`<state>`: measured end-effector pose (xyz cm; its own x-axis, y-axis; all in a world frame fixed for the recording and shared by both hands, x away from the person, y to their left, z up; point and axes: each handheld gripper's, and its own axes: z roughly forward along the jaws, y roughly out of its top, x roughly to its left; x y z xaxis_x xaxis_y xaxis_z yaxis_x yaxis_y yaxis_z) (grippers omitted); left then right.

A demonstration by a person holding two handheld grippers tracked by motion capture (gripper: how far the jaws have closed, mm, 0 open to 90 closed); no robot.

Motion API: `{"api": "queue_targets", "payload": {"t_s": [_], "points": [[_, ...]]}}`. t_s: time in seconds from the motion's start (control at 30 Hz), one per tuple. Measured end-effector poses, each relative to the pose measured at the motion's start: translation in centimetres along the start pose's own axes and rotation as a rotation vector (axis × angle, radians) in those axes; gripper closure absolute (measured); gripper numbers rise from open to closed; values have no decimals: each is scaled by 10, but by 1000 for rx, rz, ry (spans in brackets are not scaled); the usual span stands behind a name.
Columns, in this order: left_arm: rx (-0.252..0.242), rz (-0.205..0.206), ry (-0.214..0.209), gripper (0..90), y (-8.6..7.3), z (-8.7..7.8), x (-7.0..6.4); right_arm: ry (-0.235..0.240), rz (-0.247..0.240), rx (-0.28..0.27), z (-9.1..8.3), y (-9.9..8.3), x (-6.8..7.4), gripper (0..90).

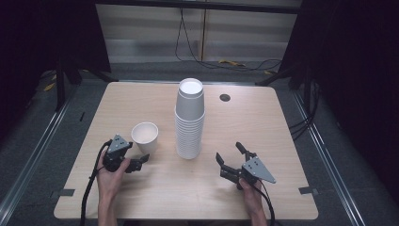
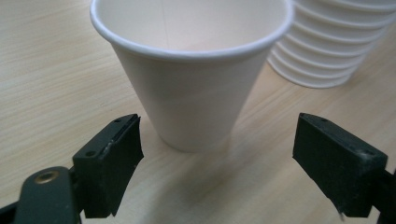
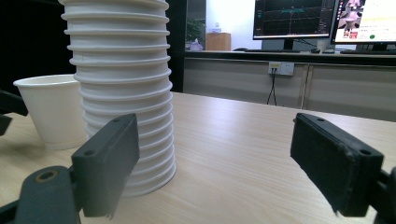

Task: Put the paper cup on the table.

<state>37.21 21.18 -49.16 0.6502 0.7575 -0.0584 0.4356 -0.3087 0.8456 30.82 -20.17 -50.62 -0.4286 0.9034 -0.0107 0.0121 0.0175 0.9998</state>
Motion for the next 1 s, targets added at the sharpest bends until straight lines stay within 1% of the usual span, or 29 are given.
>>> {"api": "queue_targets", "payload": {"t_s": [0.03, 0.07, 0.1, 0.13, 0.17, 0.2, 0.23, 0.27, 0.3, 0.33, 0.37, 0.4, 0.43, 0.47, 0.5, 0.53, 0.57, 0.7, 0.73, 0.8, 0.83, 0.87, 0.9, 0.93, 0.97, 1.0], "points": [[-23, 0, -6, 156, -2, -3, -2, 0, 0, 0, 0, 0, 0, 158], [-28, -6, -10, 156, -3, -5, -3, 0, 0, 0, 0, 0, 0, 158], [-47, -23, -16, 157, -5, -8, -6, 0, 0, 0, 0, 0, 0, 158], [-47, -23, -16, 156, -5, -8, -6, 0, 0, 0, 0, 0, 0, 158], [-55, -14, -6, 157, -6, -9, -9, 0, 0, 0, 0, 0, 0, 158], [-66, -11, -16, 157, -7, -11, -12, 0, 0, 0, 0, 0, 0, 158], [-99, -18, -37, 157, -9, -14, -16, 0, 0, 0, 0, 0, 0, 158], [-99, -18, -37, 157, -9, -14, -16, 0, 0, 0, 0, 0, 0, 158], [-107, -14, -52, 159, -9, -15, -20, 0, 0, 0, 0, 0, 0, 157], [-115, -8, -50, 159, -9, -16, -23, 0, 0, 0, 0, 0, 0, 157], [-148, 11, -47, 160, -9, -16, -29, 0, 0, 0, 0, 0, 0, 157], [-170, 16, -58, 160, -9, -16, -32, 0, 0, 0, 0, 0, 0, 157], [-213, 11, -77, 165, -9, -17, -39, -1, -2, -1, 0, 0, 0, 157], [-213, 11, -77, 165, -9, -17, -39, -1, -2, -1, 0, 0, 0, 157], [-231, 6, -71, 165, -10, -17, -43, -2, 0, -1, 0, 0, 0, 157], [-240, 1, -61, 165, -11, -16, -46, -3, -3, -2, 0, 0, 0, 157], [-245, -6, -66, 165, -11, -15, -50, -4, -3, -2, 0, 0, 0, 157], [-291, 11, -39, 164, -12, -10, -64, 0, 0, -1, 0, 0, 0, 159], [-308, -4, -48, 163, -12, -9, -67, 0, 2, 0, 0, 0, 0, 159], [-323, -13, -80, 161, -11, -5, -71, 0, 2, 1, 0, 0, 0, 160], [-325, -10, -88, 161, -10, -2, -74, 1, 2, 1, 0, 0, 0, 160], [-321, -5, -99, 161, -9, 2, -78, 1, 2, 1, 0, 0, 0, 160], [-316, -10, -112, 160, -8, 5, -79, 1, 2, 1, 0, 0, 0, 160], [-316, -10, -112, 159, -8, 5, -79, 1, 2, 1, 0, 0, 0, 160], [-304, -10, -128, 159, -8, 8, -82, 1, 2, 1, 0, 0, 0, 159], [-297, 18, -127, 159, -8, 10, -87, 1, 1, 0, 0, 0, 0, 159]]}}
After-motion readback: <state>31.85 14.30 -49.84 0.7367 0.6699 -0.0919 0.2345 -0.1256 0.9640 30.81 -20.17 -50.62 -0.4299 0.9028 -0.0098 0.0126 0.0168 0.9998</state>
